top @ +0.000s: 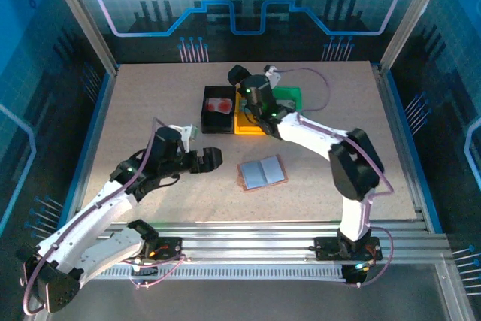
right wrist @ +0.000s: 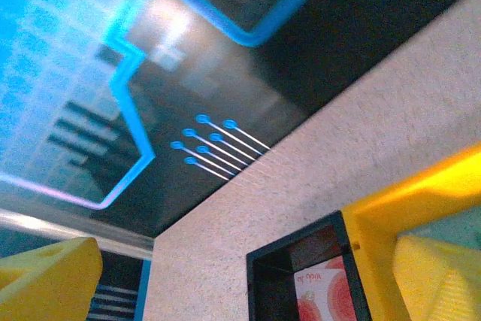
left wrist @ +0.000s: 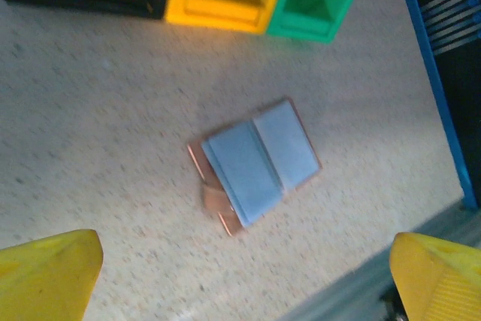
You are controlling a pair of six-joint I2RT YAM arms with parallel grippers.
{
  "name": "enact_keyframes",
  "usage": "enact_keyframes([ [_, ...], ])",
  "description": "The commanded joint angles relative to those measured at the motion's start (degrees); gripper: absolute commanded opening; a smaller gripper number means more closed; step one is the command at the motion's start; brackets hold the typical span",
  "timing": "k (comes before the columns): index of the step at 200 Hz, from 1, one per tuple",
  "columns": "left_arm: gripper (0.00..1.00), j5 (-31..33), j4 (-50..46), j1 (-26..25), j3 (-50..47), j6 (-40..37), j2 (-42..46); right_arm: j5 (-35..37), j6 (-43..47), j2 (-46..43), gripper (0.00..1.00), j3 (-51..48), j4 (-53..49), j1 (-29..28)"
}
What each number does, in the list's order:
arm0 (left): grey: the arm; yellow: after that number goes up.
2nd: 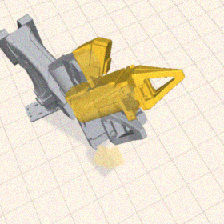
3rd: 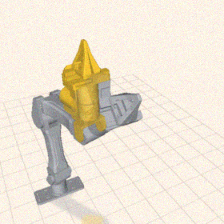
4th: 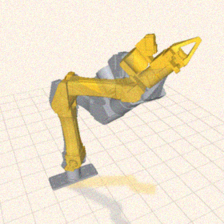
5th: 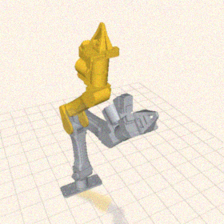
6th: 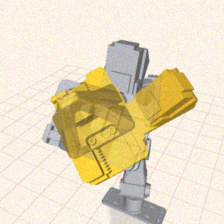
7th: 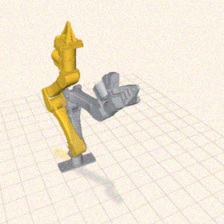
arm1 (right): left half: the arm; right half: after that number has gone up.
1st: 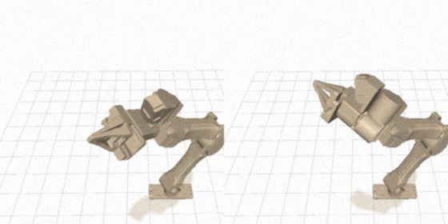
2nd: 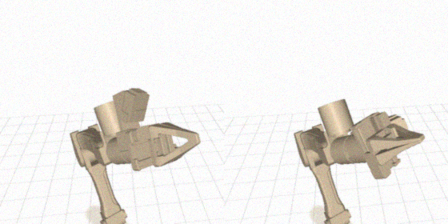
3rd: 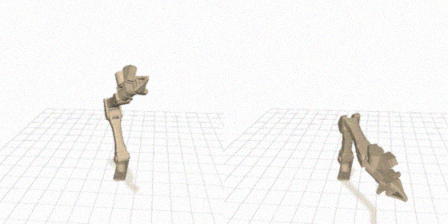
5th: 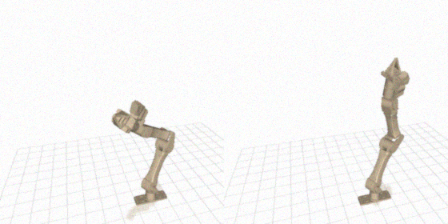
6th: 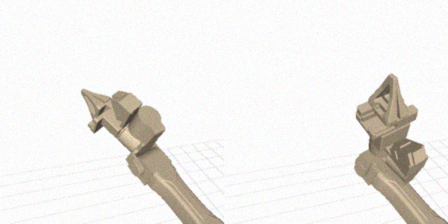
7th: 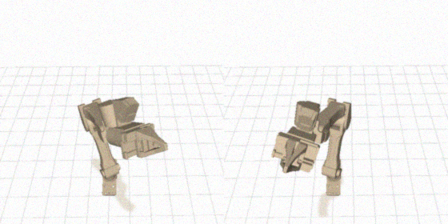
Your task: Take the credit cards out of the card holder
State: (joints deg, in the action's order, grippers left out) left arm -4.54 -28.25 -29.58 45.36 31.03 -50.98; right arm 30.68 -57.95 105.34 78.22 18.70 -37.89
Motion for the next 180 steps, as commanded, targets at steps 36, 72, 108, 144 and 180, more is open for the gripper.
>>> enact_keyframes([
  [36, 0.99, 20.8, 10.3, 4.2, -7.5, -8.6, 4.8, 0.3, 43.4, -24.4, 1.00, -23.9, 4.6, -0.6],
  [72, 0.99, 24.6, 16.7, 12.2, -13.8, -10.7, 6.0, 0.9, 48.5, -43.8, 1.00, -43.1, 0.2, 11.1],
  [108, 0.99, 25.0, 22.2, 18.8, -13.9, -13.1, -1.2, -0.4, 50.0, -51.6, 1.00, -51.8, -1.8, 23.9],
  [144, 0.99, 25.0, 31.5, 25.8, -15.7, -15.0, -10.4, -0.5, 49.3, -45.2, 1.00, -59.8, 10.8, 30.2],
  [180, 0.99, 23.9, 48.7, 28.9, -21.8, -19.2, -17.6, -3.0, 53.7, -30.0, 1.00, -62.8, 33.8, 31.4],
])
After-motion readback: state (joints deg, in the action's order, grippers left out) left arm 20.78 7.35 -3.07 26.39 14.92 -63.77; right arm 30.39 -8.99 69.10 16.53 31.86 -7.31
